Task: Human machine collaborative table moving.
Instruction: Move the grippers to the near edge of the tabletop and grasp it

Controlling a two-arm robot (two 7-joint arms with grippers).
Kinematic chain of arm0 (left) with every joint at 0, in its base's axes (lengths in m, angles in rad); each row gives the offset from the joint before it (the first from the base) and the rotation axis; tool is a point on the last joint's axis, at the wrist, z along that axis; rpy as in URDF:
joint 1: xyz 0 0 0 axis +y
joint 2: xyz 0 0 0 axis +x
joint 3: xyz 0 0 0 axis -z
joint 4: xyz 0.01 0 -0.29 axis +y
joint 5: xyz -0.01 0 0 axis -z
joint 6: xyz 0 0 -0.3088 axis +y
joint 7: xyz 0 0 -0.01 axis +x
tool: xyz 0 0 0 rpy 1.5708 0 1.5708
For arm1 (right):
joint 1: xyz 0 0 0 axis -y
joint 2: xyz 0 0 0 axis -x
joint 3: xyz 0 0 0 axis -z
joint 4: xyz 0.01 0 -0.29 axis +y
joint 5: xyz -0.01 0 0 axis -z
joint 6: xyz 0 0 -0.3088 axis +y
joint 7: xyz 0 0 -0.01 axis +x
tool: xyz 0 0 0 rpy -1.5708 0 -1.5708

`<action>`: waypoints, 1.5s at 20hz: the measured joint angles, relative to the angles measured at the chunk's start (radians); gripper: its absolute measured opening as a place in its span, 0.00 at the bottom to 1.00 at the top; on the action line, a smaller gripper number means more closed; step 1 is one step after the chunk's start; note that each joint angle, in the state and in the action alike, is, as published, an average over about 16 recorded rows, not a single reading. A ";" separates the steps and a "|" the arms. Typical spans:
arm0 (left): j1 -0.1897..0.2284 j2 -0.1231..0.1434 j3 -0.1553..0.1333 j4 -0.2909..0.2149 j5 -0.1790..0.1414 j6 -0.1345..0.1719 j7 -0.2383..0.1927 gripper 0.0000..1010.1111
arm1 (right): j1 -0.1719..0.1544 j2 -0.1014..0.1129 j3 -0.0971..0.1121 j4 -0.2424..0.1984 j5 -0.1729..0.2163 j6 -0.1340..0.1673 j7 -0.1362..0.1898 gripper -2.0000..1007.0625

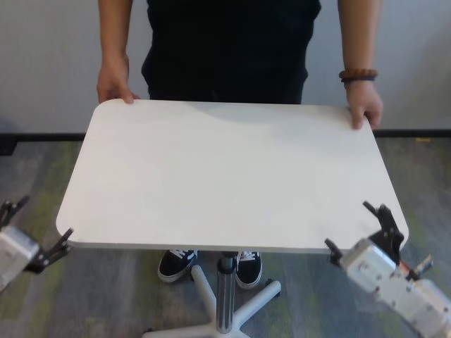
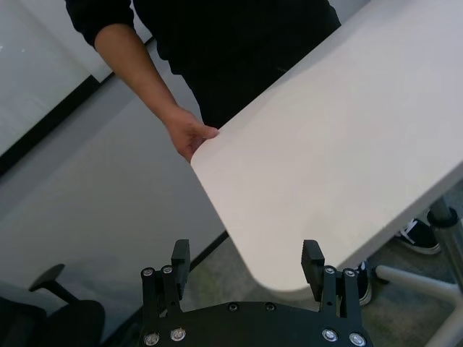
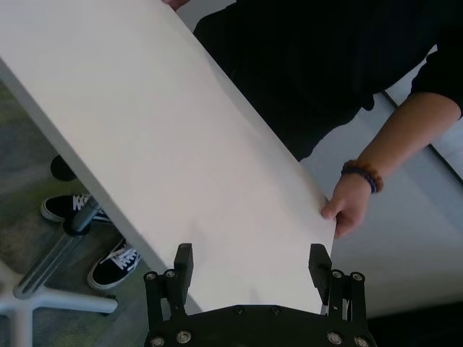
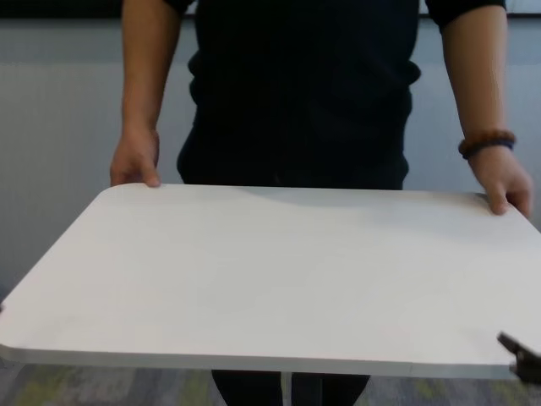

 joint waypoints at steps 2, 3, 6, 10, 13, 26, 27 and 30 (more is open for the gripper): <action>0.040 0.018 -0.011 -0.016 0.019 -0.008 0.018 0.99 | -0.026 0.004 -0.008 -0.019 -0.022 0.012 -0.010 0.99; 0.059 0.026 -0.016 -0.023 0.029 -0.012 0.027 0.99 | -0.038 0.006 -0.012 -0.027 -0.032 0.017 -0.014 0.99; 0.112 0.043 -0.030 -0.037 0.059 -0.025 0.055 0.99 | -0.071 0.009 -0.023 -0.047 -0.060 0.033 -0.025 0.99; 0.159 0.050 -0.037 -0.036 0.106 -0.042 0.087 0.99 | -0.101 0.005 -0.037 -0.062 -0.095 0.057 -0.034 0.99; 0.173 0.042 -0.031 -0.023 0.153 -0.047 0.107 0.99 | -0.111 -0.005 -0.046 -0.059 -0.115 0.071 -0.034 0.99; 0.112 -0.040 0.032 0.080 0.393 -0.027 0.179 0.99 | -0.079 -0.070 -0.047 0.023 -0.163 0.097 -0.005 0.99; 0.105 -0.046 0.036 0.088 0.410 -0.025 0.184 0.99 | -0.074 -0.074 -0.047 0.028 -0.167 0.101 -0.001 0.99; 0.085 -0.065 0.047 0.110 0.457 -0.022 0.196 0.99 | -0.060 -0.086 -0.049 0.038 -0.183 0.116 0.012 0.99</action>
